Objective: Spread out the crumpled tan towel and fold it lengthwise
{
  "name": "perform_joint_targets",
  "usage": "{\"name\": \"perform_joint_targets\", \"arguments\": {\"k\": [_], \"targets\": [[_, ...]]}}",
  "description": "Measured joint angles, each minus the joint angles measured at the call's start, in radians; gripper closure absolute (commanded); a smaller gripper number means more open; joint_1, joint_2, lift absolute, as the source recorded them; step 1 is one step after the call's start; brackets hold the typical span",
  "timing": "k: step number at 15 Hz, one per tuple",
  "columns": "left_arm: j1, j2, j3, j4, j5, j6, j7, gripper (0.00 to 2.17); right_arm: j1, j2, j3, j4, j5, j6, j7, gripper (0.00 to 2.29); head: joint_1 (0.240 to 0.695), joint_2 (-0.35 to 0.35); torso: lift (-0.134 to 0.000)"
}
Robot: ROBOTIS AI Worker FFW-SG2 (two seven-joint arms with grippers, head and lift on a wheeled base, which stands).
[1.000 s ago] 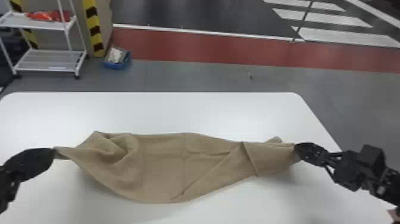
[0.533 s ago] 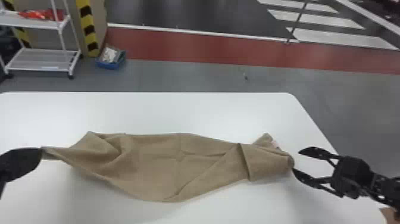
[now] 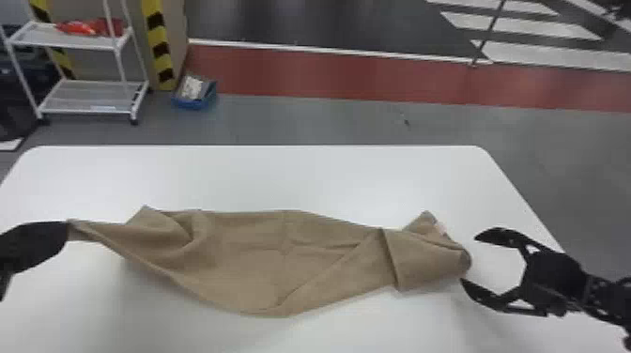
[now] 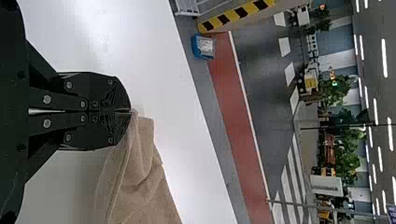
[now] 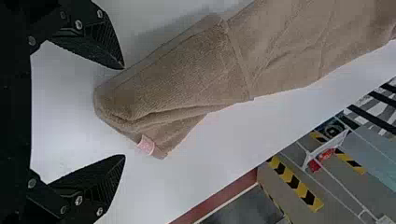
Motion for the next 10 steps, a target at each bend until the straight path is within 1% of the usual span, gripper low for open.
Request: {"name": "perform_joint_targets", "arguments": {"k": [1,2,3,4,7,8,10], "targets": [[0.000,0.000,0.005,-0.001,0.002,0.000,-0.008,1.37,0.000,0.012,0.023,-0.011,-0.024,0.010,0.010,0.26,0.695,-0.099,-0.124],[0.000,0.000,0.007,-0.002,0.002,0.000,-0.014,1.37,0.000,0.025,0.044,-0.032,-0.058,0.033,0.035,0.26,0.695,-0.078,-0.124],[0.003,0.000,0.008,-0.003,0.002,0.000,-0.018,1.37,0.000,0.040,0.063,-0.059,-0.087,0.062,0.060,0.26,0.695,-0.039,-0.124],[0.006,0.000,0.007,-0.004,0.003,0.000,-0.023,1.37,0.002,0.051,0.080,-0.082,-0.102,0.086,0.070,0.27,0.695,-0.021,-0.124],[0.011,0.000,0.003,-0.005,0.003,0.000,-0.028,1.37,0.012,0.066,0.147,-0.128,-0.111,0.158,0.079,0.28,0.695,0.015,-0.124],[0.013,0.000,0.002,-0.005,0.003,0.000,-0.028,1.37,0.015,0.071,0.165,-0.132,-0.111,0.169,0.082,0.28,0.695,0.040,-0.124],[0.014,0.000,0.002,-0.004,0.003,0.000,-0.032,1.37,0.019,0.075,0.193,-0.133,-0.108,0.195,0.083,0.28,0.695,0.054,-0.124]]}}
